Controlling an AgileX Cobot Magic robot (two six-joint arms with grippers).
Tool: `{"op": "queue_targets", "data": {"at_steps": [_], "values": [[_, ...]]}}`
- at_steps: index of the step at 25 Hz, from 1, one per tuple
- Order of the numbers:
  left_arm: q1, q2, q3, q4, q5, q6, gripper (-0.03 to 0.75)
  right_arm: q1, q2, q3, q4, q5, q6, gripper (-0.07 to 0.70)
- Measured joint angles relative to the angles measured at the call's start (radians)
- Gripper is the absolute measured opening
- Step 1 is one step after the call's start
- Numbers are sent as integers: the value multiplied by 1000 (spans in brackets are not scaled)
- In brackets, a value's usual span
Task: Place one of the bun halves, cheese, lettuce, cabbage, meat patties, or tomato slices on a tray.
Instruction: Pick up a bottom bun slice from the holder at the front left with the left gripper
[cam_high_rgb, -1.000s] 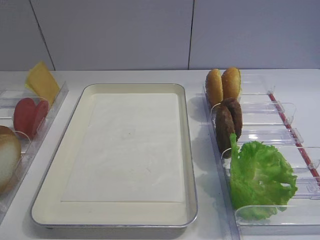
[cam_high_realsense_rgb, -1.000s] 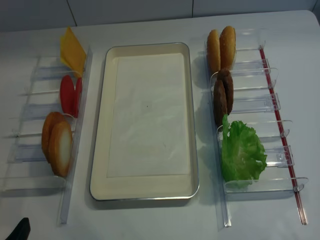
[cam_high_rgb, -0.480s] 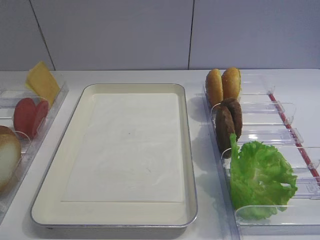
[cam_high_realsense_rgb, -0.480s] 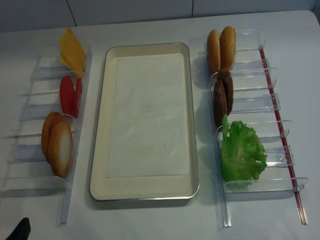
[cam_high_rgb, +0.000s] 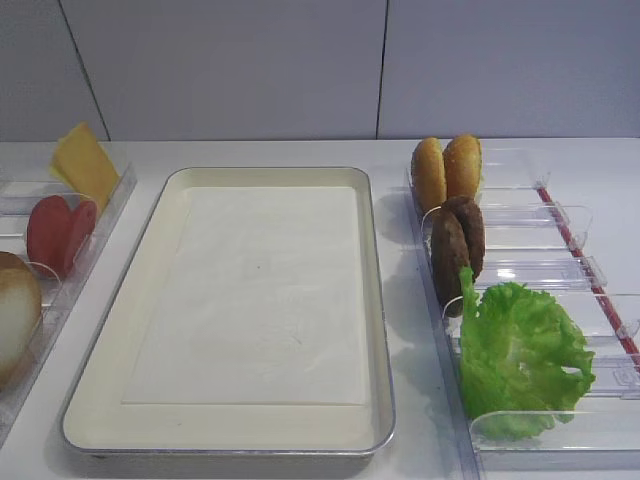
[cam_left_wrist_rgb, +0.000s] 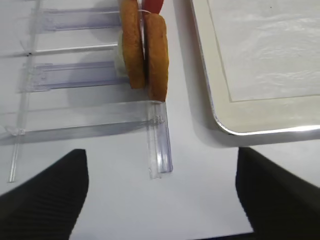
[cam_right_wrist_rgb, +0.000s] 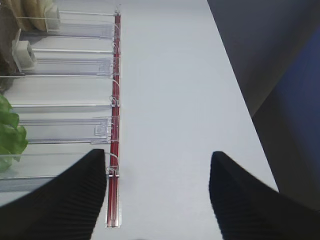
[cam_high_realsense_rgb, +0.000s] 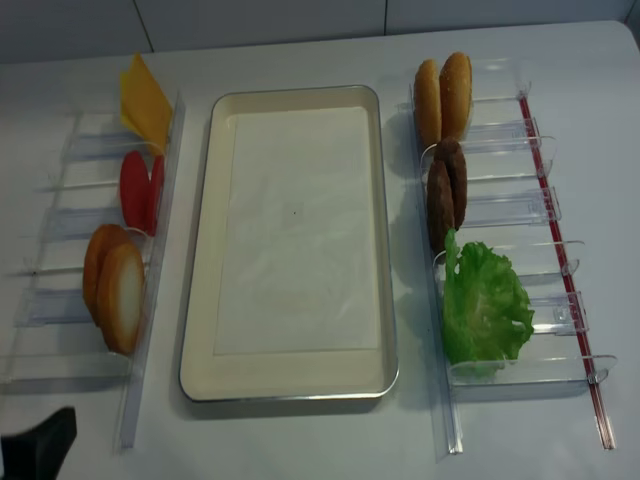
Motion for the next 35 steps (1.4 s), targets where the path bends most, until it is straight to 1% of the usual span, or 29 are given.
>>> {"op": "queue_targets", "data": {"at_steps": [4,7,11,14,19,26,28,33,35], "values": [[0,178,-73,-25,6,-1,538,0,0,0,0,0,0,440],[0,306,-131,-70,8,-1,536,0,0,0,0,0,0,440],[0,486,-206,-90,8,34,536,0,0,0,0,0,-2,440],[0,614,-244,-91,8,51,535,0,0,0,0,0,-2,440],[0,787,-268,-91,-3,70,532,0,0,0,0,2,-2,440],[0,907,-268,-91,-50,95,527,0,0,0,0,2,-2,440],[0,921,-270,-101,-66,105,527,0,0,0,0,2,-2,437],[0,945,-270,-126,-77,122,527,0,0,0,0,2,-2,433],[0,951,-270,-128,-91,126,527,0,0,0,0,2,-2,433]]}}
